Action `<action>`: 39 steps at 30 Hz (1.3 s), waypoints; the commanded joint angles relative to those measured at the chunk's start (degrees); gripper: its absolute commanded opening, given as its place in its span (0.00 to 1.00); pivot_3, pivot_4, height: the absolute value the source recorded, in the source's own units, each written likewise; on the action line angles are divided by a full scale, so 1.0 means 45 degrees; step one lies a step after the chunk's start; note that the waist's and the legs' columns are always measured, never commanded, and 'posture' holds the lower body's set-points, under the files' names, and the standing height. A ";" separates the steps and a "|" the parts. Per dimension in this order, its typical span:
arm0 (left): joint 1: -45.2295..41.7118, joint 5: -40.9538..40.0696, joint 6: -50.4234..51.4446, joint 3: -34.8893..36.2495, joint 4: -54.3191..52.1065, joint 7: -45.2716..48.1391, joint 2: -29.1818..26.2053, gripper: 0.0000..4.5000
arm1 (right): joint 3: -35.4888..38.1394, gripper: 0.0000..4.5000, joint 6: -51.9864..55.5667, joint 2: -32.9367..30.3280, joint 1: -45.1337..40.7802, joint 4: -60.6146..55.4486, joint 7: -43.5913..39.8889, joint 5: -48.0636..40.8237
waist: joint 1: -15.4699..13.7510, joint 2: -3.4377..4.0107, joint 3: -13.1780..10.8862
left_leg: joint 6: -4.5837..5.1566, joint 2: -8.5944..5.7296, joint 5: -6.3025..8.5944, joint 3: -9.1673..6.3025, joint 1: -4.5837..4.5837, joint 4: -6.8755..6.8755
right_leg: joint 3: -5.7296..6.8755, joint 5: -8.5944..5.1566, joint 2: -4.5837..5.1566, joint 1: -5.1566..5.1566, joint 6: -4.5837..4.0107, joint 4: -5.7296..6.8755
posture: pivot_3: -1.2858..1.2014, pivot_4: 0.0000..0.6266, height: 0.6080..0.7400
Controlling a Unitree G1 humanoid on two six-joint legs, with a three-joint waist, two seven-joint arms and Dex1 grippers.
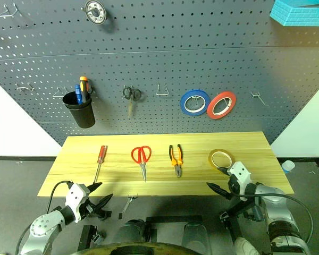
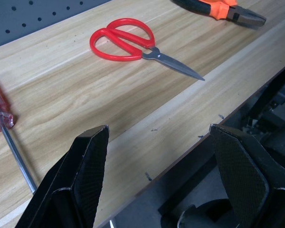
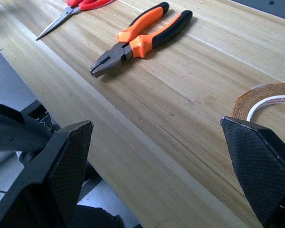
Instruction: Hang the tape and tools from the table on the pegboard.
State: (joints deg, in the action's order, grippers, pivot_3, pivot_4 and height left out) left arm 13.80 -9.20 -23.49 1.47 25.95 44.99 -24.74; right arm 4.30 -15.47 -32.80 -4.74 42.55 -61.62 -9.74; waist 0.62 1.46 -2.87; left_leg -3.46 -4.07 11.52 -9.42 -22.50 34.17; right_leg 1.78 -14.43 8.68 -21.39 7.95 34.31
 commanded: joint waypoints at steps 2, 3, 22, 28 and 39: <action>-0.0156 -0.0025 -0.0268 0.0100 -0.0035 0.0040 -0.0098 0.78 | 0.0080 1.00 -0.0011 -0.0075 -0.0096 -0.0492 0.0108 -0.0083 | 0.0003 0.0000 0.0000 | 0.0000 0.0000 0.0000 0.0001 0.0000 0.0000 | 0.0000 0.0000 0.0000 0.0000 0.0000 0.0000 | 0.51 0.00 1.00; -0.0172 -0.0024 -0.0269 0.0101 -0.0017 0.0040 -0.0103 0.78 | 0.0076 1.00 -0.0002 -0.0070 -0.0106 -0.0495 0.0125 -0.0082 | 0.0003 0.0000 0.0000 | 0.0000 0.0000 0.0000 0.0001 0.0000 0.0000 | 0.0000 0.0000 0.0000 0.0000 0.0000 0.0000 | 0.51 0.00 1.00; -0.0304 -0.0053 -0.0302 0.0022 0.0065 0.0201 -0.0015 0.78 | 0.0100 1.00 0.0987 -0.0129 0.0518 -0.2393 0.0592 -0.0146 | 0.0005 -0.0001 0.0000 | -0.0001 0.0001 0.0000 0.0001 -0.0004 0.0000 | 0.0001 0.0000 0.0001 -0.0001 0.0000 -0.0007 | 0.51 0.00 1.00; -0.0329 -0.0031 -0.0326 0.0003 0.0088 0.0177 0.0011 0.78 | 0.0102 1.00 0.0649 -0.0164 0.0077 -0.1499 0.0680 0.0031 | 0.0000 -0.0001 0.0000 | -0.0001 0.0000 0.0001 0.0002 -0.0008 0.0000 | 0.0002 0.0000 0.0002 0.0000 0.0000 -0.0015 | 0.51 0.00 1.00; -0.0382 -0.0123 -0.0269 -0.0106 -0.0273 0.0324 0.0061 0.78 | -0.0206 1.00 0.0053 -0.0136 -0.0703 -0.0091 0.1731 0.1033 | 0.0011 -0.0001 -0.0001 | 0.0000 0.0000 0.0000 0.0002 -0.0005 -0.0001 | 0.0002 0.0000 0.0000 0.0000 0.0000 -0.0011 | 0.51 0.01 1.00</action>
State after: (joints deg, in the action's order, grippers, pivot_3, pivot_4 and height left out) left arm 12.76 -9.24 -24.06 1.05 26.77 46.07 -24.46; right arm 3.32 -14.33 -32.81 -5.95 42.07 -55.61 -6.16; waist 0.67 1.46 -2.88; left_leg -3.47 -4.07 11.52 -9.41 -22.52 34.17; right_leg 1.79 -14.43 8.68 -21.39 7.95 34.27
